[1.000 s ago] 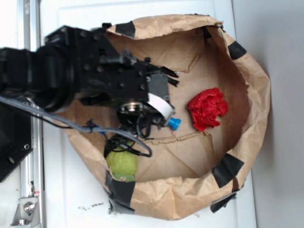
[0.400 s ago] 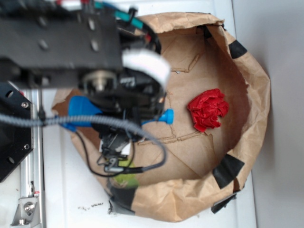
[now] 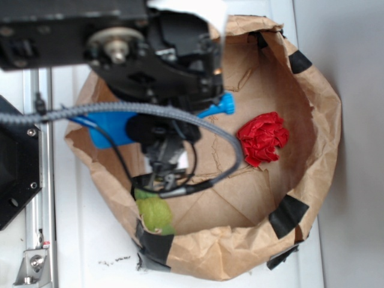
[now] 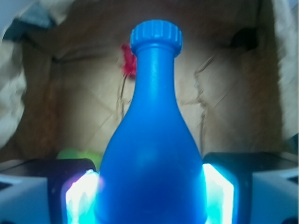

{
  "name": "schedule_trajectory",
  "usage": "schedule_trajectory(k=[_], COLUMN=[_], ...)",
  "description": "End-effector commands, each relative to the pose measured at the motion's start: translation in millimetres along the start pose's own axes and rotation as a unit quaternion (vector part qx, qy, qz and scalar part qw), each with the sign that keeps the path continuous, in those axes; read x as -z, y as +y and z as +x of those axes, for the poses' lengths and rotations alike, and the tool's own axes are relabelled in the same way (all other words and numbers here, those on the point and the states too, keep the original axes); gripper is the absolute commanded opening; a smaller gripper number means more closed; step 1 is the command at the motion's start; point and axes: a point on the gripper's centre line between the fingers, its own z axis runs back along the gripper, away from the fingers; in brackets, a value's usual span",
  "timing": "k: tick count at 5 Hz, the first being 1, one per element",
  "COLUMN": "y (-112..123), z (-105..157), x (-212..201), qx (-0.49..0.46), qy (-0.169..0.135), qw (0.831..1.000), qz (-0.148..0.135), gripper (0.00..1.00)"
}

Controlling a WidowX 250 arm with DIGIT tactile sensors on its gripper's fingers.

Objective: Grab the blue bottle.

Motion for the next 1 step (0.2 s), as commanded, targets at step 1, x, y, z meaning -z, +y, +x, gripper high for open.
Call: schedule_trajectory(k=[1], y=[-13.1], z=[32.1], x=[1.3], qx=[0.017], qy=[-0.031], qw=[0.999], qz=[-0.001], gripper=[0.0])
